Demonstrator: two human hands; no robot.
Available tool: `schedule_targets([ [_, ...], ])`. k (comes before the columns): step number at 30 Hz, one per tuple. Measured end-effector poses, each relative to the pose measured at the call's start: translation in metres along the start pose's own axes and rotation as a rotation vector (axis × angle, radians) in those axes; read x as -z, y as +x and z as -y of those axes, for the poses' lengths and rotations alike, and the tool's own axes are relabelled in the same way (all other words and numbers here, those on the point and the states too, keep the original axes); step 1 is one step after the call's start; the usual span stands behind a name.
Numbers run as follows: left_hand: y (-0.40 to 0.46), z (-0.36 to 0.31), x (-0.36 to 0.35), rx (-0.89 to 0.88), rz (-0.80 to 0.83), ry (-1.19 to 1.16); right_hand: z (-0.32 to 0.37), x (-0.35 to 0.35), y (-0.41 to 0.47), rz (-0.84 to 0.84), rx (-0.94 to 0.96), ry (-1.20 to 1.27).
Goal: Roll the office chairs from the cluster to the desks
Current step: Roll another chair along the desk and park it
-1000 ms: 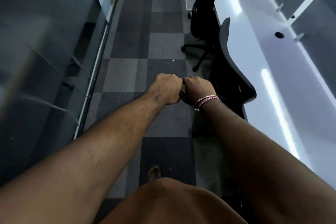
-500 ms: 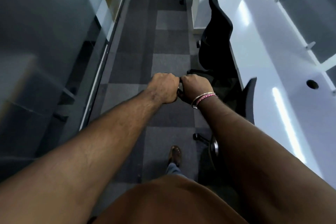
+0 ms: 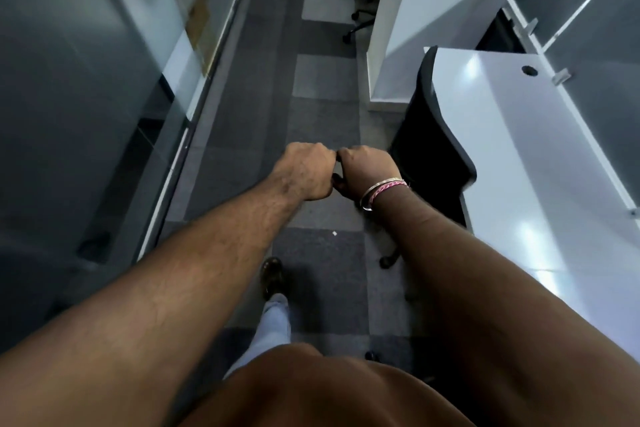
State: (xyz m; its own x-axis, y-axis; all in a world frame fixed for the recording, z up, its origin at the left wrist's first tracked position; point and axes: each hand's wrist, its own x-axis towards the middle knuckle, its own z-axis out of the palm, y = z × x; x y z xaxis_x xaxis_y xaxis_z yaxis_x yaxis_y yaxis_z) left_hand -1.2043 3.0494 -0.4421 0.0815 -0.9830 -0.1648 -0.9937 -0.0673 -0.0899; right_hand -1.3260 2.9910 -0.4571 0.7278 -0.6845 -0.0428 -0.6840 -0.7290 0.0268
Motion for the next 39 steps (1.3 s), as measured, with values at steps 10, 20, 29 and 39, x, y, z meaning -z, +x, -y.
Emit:
schedule_targets([
  [10, 0.241, 0.154, 0.045, -0.143, -0.024, 0.033, -0.050, 0.026, 0.267, -0.020, -0.128, 0.027],
  [20, 0.484, 0.274, 0.059, -0.070, 0.014, 0.034, -0.125, 0.018, 0.534, -0.027, -0.058, 0.046],
  [29, 0.733, 0.363, 0.104, 0.045, -0.015, 0.066, -0.238, 0.038, 0.796, -0.045, 0.039, 0.050],
  [39, 1.008, 0.464, 0.117, 0.017, 0.036, 0.057, -0.348, 0.024, 1.067, 0.015, 0.025, 0.064],
])
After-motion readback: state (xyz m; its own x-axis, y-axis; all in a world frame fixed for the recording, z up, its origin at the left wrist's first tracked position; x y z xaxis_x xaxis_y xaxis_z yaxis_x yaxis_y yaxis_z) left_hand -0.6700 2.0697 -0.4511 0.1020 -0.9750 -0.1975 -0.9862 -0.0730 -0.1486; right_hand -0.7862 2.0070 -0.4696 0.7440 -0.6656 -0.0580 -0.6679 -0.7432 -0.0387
